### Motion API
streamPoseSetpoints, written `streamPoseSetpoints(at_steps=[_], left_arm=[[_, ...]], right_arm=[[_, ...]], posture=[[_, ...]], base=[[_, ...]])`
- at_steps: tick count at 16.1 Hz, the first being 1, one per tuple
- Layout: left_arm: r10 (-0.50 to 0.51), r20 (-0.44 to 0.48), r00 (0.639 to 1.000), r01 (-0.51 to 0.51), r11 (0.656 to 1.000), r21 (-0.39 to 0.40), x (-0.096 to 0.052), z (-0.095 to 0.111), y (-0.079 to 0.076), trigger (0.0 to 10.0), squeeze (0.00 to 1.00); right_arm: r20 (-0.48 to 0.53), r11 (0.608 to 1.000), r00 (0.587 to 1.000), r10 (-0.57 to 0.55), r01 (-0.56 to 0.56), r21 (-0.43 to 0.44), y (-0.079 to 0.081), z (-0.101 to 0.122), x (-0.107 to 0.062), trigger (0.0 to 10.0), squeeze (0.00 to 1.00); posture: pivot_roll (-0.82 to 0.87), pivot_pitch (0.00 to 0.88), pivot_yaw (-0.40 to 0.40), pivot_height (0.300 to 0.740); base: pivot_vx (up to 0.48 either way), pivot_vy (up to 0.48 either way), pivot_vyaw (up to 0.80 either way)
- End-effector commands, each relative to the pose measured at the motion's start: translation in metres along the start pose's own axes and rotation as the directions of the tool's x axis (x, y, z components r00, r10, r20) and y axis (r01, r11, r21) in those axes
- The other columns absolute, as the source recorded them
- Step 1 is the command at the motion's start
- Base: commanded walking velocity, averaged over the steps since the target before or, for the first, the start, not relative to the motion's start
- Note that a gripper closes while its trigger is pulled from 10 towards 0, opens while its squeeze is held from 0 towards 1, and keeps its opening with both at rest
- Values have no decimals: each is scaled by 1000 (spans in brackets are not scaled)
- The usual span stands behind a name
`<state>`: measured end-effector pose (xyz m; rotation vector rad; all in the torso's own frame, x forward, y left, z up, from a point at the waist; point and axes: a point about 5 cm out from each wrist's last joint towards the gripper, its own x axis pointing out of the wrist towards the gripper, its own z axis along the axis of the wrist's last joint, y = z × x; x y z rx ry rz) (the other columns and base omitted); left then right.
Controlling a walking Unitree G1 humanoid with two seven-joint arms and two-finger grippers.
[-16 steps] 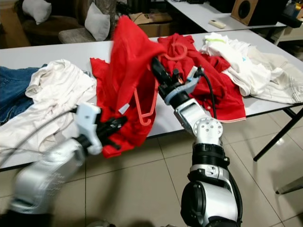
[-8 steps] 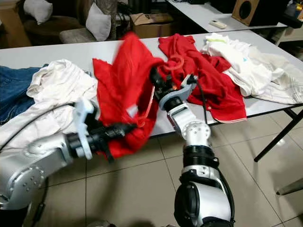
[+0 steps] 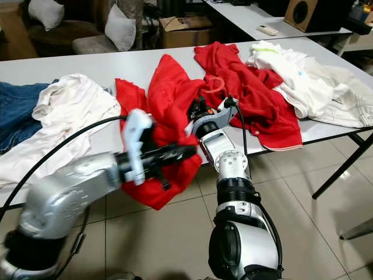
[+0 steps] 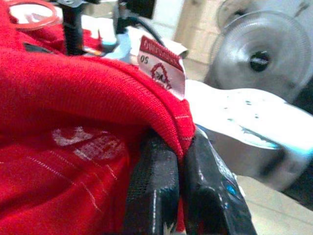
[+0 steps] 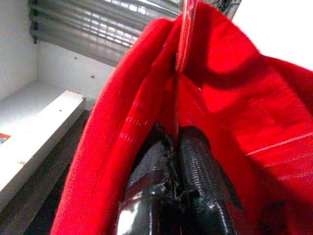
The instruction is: Hang hanger
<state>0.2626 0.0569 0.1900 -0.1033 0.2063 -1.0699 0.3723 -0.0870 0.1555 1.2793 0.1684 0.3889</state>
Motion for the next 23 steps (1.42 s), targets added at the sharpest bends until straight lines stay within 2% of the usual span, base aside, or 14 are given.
streamPoseSetpoints(at_steps=[1,2,3,4,5,7,8,9,10,11,13,17,20,23], left_arm=[[16,-52,999,-12,997,76,4,-3,-2,0,0],[12,-121,993,8,987,161,5,-10,-5,1137,0],[21,-178,984,19,975,221,5,-17,-6,7725,0],[31,-201,979,19,969,245,5,-21,-6,7725,0],[94,-231,969,-21,955,297,5,-26,0,10000,0],[143,-203,969,-71,943,324,6,-24,7,10000,0],[111,-143,984,-75,968,238,9,-18,2,10000,1000],[85,-104,991,-67,984,164,12,-15,-3,10000,1000],[29,-95,995,-15,990,140,16,-16,-13,10000,1000],[-16,-112,994,33,988,149,19,-19,-22,10000,1000],[-47,-194,980,89,973,214,18,-29,-30,10000,1000],[-49,-200,978,93,972,218,14,-30,-29,10000,1000],[-32,-87,996,43,991,130,-2,-22,-18,10000,1000],[-70,-31,997,73,991,110,-17,-17,-12,10000,1000]], right_arm=[[13,999,999,40,-41,24,15,2,8,10000,0],[22,998,998,54,-54,43,18,4,9,10000,0],[28,997,998,63,-65,51,20,6,10,10000,0],[31,996,997,68,-70,53,21,7,10,10000,0],[29,997,997,74,-75,34,22,8,11,10000,0],[28,994,994,108,-109,27,27,9,12,10000,0],[26,992,992,126,-127,26,29,8,12,10000,0],[25,991,991,132,-133,22,30,8,12,10000,0],[37,992,992,119,-120,28,29,9,12,10000,0],[61,992,992,113,-116,44,29,12,13,10000,0],[40,996,995,88,-89,8,28,14,14,10000,0],[44,995,995,95,-96,23,25,18,12,10000,0],[54,994,993,104,-106,18,22,21,9,10000,0],[74,993,990,117,-119,24,21,30,4,10000,0]], posture=[[-26,0,7,740],[-26,0,7,740],[-27,0,8,740],[-27,0,8,740],[-27,0,7,740],[-23,0,4,740],[-21,0,4,740],[-22,0,5,740],[-20,0,4,740],[-19,0,5,740],[-17,0,9,740],[-3,0,8,740],[7,0,20,740],[-2,0,22,740]], base=[[0,0,0],[0,0,0],[0,0,0],[0,0,0],[0,0,0],[0,0,0],[0,0,0],[0,0,0],[0,0,0],[0,0,0],[0,0,0],[0,0,0],[0,0,0],[0,0,0]])
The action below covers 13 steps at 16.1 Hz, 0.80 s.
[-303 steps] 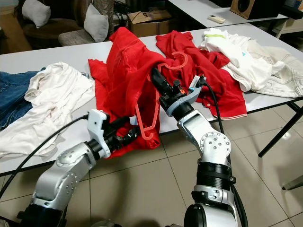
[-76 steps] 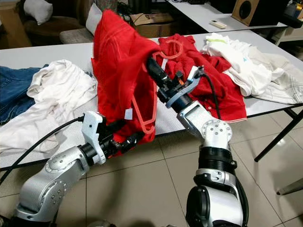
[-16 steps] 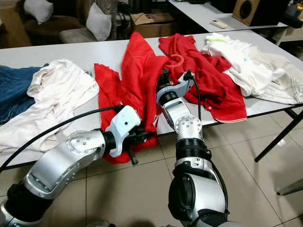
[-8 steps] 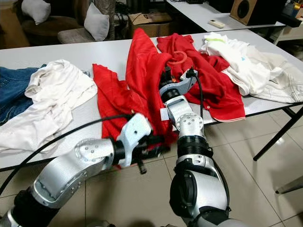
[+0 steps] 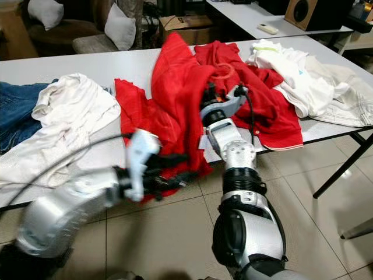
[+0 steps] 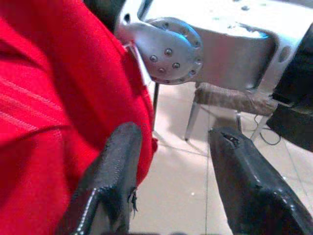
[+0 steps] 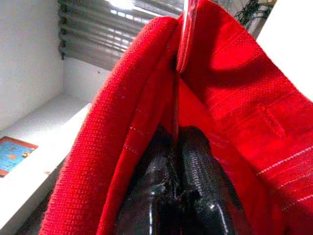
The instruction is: Hang hanger
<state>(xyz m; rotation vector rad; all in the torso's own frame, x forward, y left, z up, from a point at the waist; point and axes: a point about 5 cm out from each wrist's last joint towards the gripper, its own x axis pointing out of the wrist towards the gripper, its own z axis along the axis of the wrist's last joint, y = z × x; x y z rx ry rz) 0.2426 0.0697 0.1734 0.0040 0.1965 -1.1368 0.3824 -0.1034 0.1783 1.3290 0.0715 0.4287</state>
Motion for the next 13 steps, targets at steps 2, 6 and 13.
streamPoseSetpoints(at_steps=[2,6,13], left_arm=[[-102,47,994,102,995,-6,-11,5,-10,10000,1000],[99,130,987,-84,989,-118,-37,6,16,10000,0],[671,84,737,-657,740,-143,-96,-25,57,10000,0]], right_arm=[[32,1000,999,29,-29,2,3,11,-4,10000,0],[9,998,999,52,-51,-47,3,22,-15,10000,0],[-104,980,984,142,-155,-127,27,21,-82,10000,0]], posture=[[-11,0,39,740],[-21,0,34,740],[-10,0,9,740]], base=[[0,0,0],[0,0,0],[0,-106,545]])
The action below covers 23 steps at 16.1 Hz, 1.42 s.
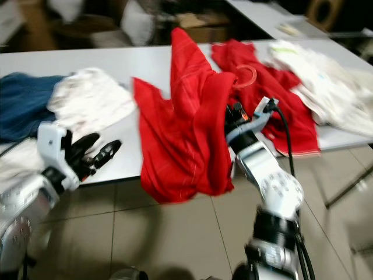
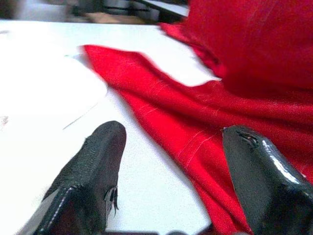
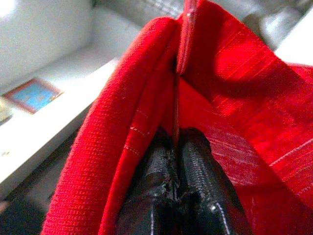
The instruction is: Hang hanger
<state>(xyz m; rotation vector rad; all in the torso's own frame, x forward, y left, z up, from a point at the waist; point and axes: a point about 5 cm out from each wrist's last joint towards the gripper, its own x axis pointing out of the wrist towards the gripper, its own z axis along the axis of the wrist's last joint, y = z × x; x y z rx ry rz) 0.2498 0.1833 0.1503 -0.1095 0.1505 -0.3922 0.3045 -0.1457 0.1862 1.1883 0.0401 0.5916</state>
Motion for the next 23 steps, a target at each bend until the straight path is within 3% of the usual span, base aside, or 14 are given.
streamPoseSetpoints(at_steps=[1,6,11,14,15,16,21,23], left_arm=[[7,23,1000,-7,1000,11,-2,2,-5,10000,0],[-59,-15,998,59,998,8,-11,-14,-23,10000,0],[-92,-56,994,92,996,-2,-19,-24,-33,10000,0],[-96,-89,991,99,995,24,-22,-29,-34,10000,0],[-84,-88,993,86,996,24,-23,-30,-33,10000,0],[-77,-89,993,79,997,26,-24,-31,-33,10000,0],[-69,-91,993,72,997,31,-30,-31,-32,10000,0],[-72,-91,993,75,997,33,-29,-32,-34,10000,0]], right_arm=[[-7,1000,1000,17,-17,-9,8,1,-5,10000,0],[-102,999,995,7,-11,-34,23,-10,-36,10000,0],[-226,996,974,-29,10,-84,24,-23,-55,10000,0],[-271,989,961,-53,13,-147,26,-28,-58,10000,0],[-295,974,952,-86,19,-225,25,-31,-59,10000,0],[-302,970,949,-93,18,-244,25,-32,-59,10000,0],[-337,964,938,-80,-13,-267,27,-40,-62,10000,0],[-346,953,927,-143,35,-301,17,-44,-63,10000,0]], posture=[[-10,0,5,740],[-14,0,-8,740],[-11,0,-21,740],[-9,0,-19,740],[-10,0,-14,740],[-9,0,-12,740],[3,0,-11,740],[4,0,-10,740]], base=[[0,-442,775],[0,-433,775],[0,-148,775],[0,0,781],[0,0,775],[0,0,775],[0,0,765],[0,0,769]])
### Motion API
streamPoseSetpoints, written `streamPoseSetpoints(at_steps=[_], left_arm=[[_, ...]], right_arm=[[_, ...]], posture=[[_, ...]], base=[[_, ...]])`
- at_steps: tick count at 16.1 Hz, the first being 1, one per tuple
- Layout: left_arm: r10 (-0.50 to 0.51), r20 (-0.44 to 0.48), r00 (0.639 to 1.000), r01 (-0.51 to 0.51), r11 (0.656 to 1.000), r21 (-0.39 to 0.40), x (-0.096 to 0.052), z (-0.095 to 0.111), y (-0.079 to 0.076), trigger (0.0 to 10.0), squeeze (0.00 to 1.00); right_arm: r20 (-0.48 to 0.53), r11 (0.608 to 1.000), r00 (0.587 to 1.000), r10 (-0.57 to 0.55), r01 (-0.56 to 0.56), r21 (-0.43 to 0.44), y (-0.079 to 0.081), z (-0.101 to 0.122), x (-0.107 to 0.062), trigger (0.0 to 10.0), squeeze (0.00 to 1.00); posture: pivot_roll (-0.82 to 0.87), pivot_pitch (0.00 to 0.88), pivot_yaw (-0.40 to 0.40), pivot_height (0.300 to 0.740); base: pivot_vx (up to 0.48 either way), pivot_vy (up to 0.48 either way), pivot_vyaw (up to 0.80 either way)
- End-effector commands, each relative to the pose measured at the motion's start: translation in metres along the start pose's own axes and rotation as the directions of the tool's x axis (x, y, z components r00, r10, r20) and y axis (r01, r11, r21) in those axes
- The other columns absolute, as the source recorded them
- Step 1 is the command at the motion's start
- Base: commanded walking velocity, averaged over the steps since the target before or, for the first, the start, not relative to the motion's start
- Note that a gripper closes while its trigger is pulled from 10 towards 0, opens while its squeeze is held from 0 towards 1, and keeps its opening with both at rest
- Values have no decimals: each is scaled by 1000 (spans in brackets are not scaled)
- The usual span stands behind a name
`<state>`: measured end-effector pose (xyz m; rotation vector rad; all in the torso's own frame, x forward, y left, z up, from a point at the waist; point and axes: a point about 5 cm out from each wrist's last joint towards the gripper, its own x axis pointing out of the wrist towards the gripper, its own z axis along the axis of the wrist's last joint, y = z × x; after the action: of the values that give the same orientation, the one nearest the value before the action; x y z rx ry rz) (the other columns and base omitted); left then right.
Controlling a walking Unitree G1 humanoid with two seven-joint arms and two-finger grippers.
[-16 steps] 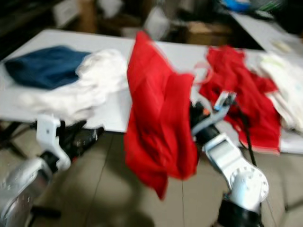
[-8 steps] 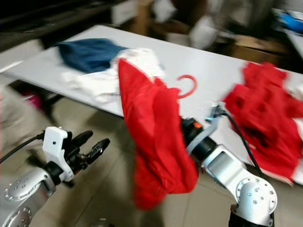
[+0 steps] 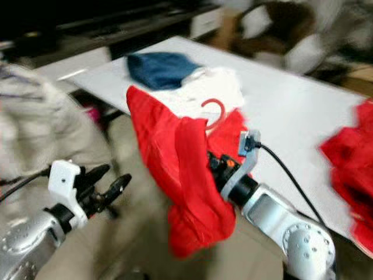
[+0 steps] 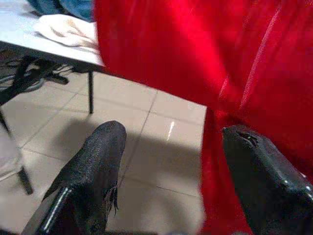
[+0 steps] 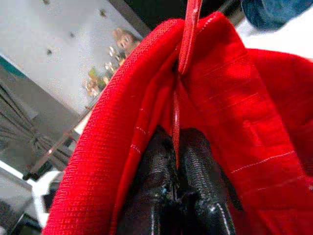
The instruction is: Hang hanger
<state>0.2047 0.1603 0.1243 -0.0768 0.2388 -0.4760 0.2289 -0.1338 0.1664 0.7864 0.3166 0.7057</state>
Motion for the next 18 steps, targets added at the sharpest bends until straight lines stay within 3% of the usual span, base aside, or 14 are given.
streamPoseSetpoints(at_steps=[1,5,8,9,10,13,14,18], left_arm=[[0,6,1000,0,1000,15,1,2,-1,10000,0],[-10,24,1000,10,1000,-12,3,3,-4,10000,0],[42,52,998,-41,999,-27,3,7,4,10000,0],[58,58,997,-57,998,-18,3,8,7,10000,0],[110,66,992,-111,994,17,2,12,21,10000,0],[114,57,992,-120,986,113,4,18,33,10000,0],[106,50,993,-113,982,150,6,19,35,10000,0],[76,54,996,-83,984,155,17,15,25,10000,0]], right_arm=[[-16,999,999,-35,35,-23,-3,-3,1,10000,0],[5,992,996,-90,91,-85,-11,-1,6,10000,0],[6,981,993,-116,116,-158,-14,-1,12,10000,0],[10,977,992,-126,126,-172,-15,0,13,10000,0],[12,955,988,-151,149,-256,-18,4,20,10000,0],[-3,924,985,-173,161,-347,-23,7,26,10000,0],[-17,901,981,-195,173,-398,-27,6,27,10000,0],[-11,882,977,-215,189,-431,-34,5,29,10000,0]], posture=[[2,0,-11,740],[2,0,-14,740],[1,0,-15,740],[1,0,-15,740],[-8,0,-15,740],[-16,0,-18,740],[-19,0,-19,740],[-23,0,-22,740]], base=[[0,0,763],[0,0,767],[0,0,763],[0,0,769],[0,0,763],[0,0,765],[0,0,781],[0,0,788]])
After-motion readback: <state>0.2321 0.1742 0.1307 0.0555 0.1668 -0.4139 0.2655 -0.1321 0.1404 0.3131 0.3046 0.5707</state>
